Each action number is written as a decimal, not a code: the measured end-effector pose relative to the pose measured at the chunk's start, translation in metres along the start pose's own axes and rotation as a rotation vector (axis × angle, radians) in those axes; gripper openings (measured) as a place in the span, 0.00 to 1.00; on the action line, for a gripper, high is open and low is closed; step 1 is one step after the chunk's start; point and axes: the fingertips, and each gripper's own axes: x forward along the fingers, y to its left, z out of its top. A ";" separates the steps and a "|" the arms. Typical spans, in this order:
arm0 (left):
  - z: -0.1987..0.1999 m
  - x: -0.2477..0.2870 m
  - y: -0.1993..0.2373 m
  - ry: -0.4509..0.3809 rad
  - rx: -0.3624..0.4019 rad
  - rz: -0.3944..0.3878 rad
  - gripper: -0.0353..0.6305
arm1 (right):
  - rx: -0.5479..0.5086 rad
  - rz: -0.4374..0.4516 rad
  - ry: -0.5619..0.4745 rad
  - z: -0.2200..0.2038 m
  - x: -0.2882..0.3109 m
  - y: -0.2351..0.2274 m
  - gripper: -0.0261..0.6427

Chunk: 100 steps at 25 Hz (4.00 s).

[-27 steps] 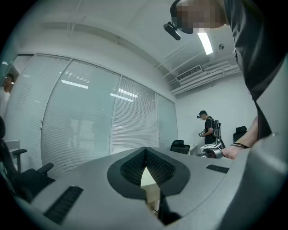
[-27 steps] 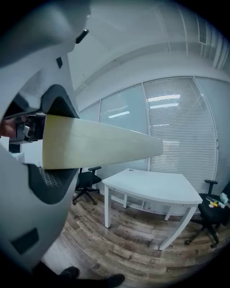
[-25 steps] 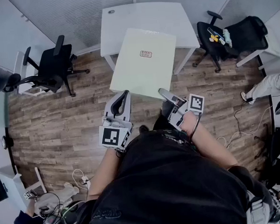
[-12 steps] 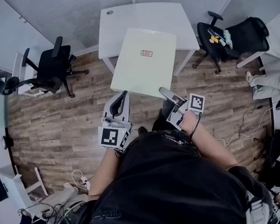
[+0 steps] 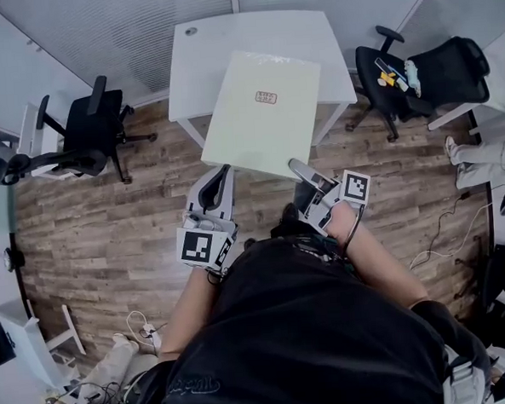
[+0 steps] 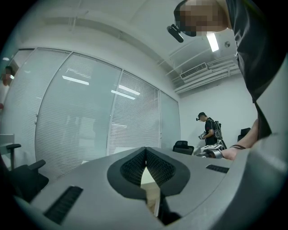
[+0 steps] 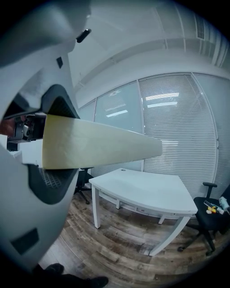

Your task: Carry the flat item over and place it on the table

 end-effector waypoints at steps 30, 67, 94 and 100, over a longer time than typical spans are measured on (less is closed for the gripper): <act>0.003 0.161 0.030 -0.003 -0.007 0.077 0.07 | -0.003 -0.018 0.040 0.155 0.015 -0.016 0.48; 0.015 0.263 0.217 0.005 -0.019 -0.095 0.07 | -0.026 -0.070 -0.022 0.226 0.211 -0.033 0.48; -0.025 0.353 0.247 0.091 -0.062 -0.002 0.07 | 0.021 -0.144 0.089 0.320 0.237 -0.085 0.48; -0.040 0.376 0.248 0.120 -0.087 0.002 0.07 | 0.015 -0.205 0.112 0.335 0.234 -0.109 0.48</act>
